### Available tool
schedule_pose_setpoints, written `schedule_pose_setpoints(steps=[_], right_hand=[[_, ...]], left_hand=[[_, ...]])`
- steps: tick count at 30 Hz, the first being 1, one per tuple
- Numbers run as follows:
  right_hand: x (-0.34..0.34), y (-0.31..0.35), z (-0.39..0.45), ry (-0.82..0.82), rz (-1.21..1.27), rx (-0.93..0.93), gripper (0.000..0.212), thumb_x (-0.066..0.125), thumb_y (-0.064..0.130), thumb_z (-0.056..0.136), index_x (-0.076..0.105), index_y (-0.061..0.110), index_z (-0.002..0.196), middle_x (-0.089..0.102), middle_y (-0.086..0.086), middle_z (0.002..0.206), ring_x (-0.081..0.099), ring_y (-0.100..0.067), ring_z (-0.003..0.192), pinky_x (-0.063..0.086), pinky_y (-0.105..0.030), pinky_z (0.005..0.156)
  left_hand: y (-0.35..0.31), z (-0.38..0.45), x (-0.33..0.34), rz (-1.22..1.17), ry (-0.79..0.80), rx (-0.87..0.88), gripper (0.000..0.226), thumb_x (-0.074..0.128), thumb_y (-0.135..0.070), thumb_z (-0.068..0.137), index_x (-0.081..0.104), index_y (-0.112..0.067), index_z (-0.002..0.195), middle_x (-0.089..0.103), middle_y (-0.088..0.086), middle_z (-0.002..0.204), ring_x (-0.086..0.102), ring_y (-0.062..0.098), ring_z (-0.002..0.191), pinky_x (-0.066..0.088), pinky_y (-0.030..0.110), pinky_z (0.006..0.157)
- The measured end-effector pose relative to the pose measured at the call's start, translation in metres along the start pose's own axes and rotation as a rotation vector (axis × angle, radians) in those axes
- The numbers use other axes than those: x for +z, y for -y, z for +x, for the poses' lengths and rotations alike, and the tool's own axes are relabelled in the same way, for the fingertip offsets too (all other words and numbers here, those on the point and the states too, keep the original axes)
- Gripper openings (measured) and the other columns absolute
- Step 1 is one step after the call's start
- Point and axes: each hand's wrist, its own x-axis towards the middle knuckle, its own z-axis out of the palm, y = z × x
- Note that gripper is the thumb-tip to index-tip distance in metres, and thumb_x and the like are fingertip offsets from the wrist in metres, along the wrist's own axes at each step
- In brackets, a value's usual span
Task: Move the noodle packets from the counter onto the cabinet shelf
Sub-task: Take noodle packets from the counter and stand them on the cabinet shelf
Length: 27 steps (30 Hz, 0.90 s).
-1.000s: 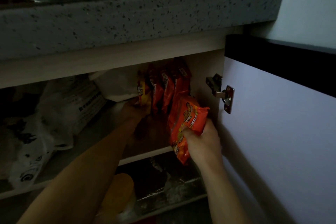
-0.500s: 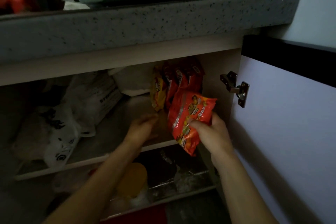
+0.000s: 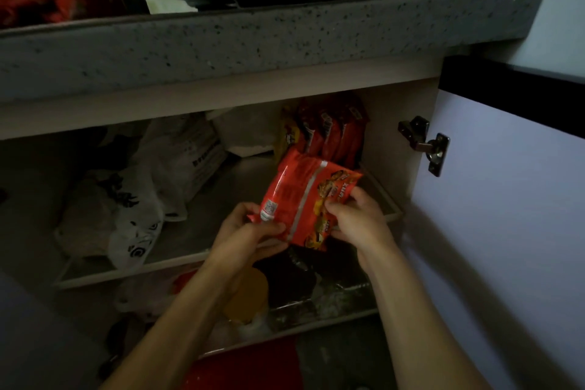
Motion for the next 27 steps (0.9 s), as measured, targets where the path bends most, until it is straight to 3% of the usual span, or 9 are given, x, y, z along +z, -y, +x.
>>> schedule_pose_setpoints(steps=[3, 5, 8, 10, 15, 22, 24, 26, 27], right_hand=[[0.006, 0.002, 0.001, 0.026, 0.011, -0.043, 0.031, 0.064, 0.02, 0.093, 0.059, 0.032, 0.121, 0.068, 0.006, 0.11, 0.066, -0.016, 0.101, 0.055, -0.044, 0.092], [0.012, 0.006, 0.0, 0.071, 0.015, -0.07, 0.036, 0.063, 0.018, 0.093, 0.057, 0.03, 0.127, 0.066, 0.009, 0.11, 0.064, -0.016, 0.106, 0.053, -0.044, 0.095], [0.013, 0.009, 0.003, 0.086, 0.035, -0.078, 0.05, 0.062, 0.018, 0.094, 0.047, 0.026, 0.141, 0.059, 0.011, 0.117, 0.057, -0.016, 0.119, 0.046, -0.045, 0.105], [0.006, 0.011, 0.008, 0.056, 0.005, -0.095, 0.052, 0.062, 0.019, 0.094, 0.046, 0.026, 0.142, 0.058, 0.012, 0.115, 0.054, -0.016, 0.123, 0.043, -0.046, 0.108], [-0.011, 0.01, 0.011, 0.015, -0.094, -0.121, 0.036, 0.062, 0.02, 0.094, 0.056, 0.025, 0.129, 0.065, 0.008, 0.112, 0.062, -0.016, 0.113, 0.047, -0.043, 0.104], [-0.022, 0.008, 0.013, 0.004, -0.169, -0.144, 0.025, 0.062, 0.016, 0.093, 0.062, 0.022, 0.118, 0.067, 0.006, 0.102, 0.065, -0.014, 0.102, 0.052, -0.038, 0.096], [-0.027, 0.006, 0.018, -0.009, -0.226, -0.149, 0.026, 0.062, 0.018, 0.093, 0.062, 0.022, 0.118, 0.067, 0.006, 0.101, 0.065, -0.012, 0.098, 0.052, -0.028, 0.085], [-0.031, 0.004, 0.02, -0.007, -0.31, -0.158, 0.027, 0.061, 0.021, 0.094, 0.061, 0.024, 0.121, 0.065, 0.01, 0.102, 0.06, 0.0, 0.089, 0.042, -0.013, 0.068], [-0.033, 0.004, 0.021, -0.01, -0.347, -0.165, 0.028, 0.06, 0.021, 0.095, 0.06, 0.024, 0.123, 0.064, 0.011, 0.103, 0.055, 0.004, 0.084, 0.036, -0.01, 0.063]], left_hand=[[-0.01, -0.002, -0.011, 0.131, 0.083, 0.022, 0.054, 0.076, -0.014, 0.078, 0.05, -0.027, 0.123, 0.067, 0.009, 0.116, 0.073, 0.026, 0.093, 0.059, 0.039, 0.069], [-0.017, -0.004, -0.013, 0.208, 0.069, 0.048, 0.048, 0.073, -0.019, 0.082, 0.053, -0.029, 0.124, 0.07, 0.004, 0.112, 0.072, 0.025, 0.093, 0.06, 0.04, 0.068], [-0.019, -0.001, -0.013, 0.22, -0.112, 0.171, 0.022, 0.068, -0.017, 0.087, 0.064, -0.029, 0.104, 0.074, 0.002, 0.099, 0.074, 0.021, 0.084, 0.06, 0.036, 0.066], [-0.019, 0.008, -0.014, 0.262, -0.274, 0.294, 0.019, 0.068, -0.019, 0.087, 0.063, -0.033, 0.099, 0.073, -0.002, 0.096, 0.072, 0.019, 0.084, 0.059, 0.035, 0.072], [-0.013, 0.074, -0.006, 0.441, -0.44, 0.429, 0.042, 0.064, -0.022, 0.091, 0.051, -0.016, 0.13, 0.063, 0.002, 0.115, 0.061, 0.023, 0.105, 0.051, 0.041, 0.093], [-0.01, 0.152, 0.008, 0.585, -0.179, 0.307, 0.069, 0.067, -0.019, 0.086, 0.034, -0.014, 0.146, 0.056, 0.017, 0.133, 0.058, 0.033, 0.115, 0.049, 0.05, 0.098], [-0.015, 0.161, 0.014, 0.61, -0.065, 0.284, 0.074, 0.072, -0.018, 0.085, 0.033, -0.012, 0.148, 0.053, 0.008, 0.132, 0.055, 0.024, 0.113, 0.049, 0.04, 0.095], [-0.02, 0.169, 0.016, 0.731, -0.018, 0.263, 0.055, 0.068, -0.016, 0.089, 0.044, -0.014, 0.138, 0.05, 0.0, 0.118, 0.049, 0.019, 0.109, 0.043, 0.033, 0.094], [-0.023, 0.174, 0.017, 0.816, -0.029, 0.257, 0.032, 0.066, -0.018, 0.091, 0.055, -0.017, 0.121, 0.052, -0.002, 0.108, 0.049, 0.02, 0.105, 0.042, 0.035, 0.093]])
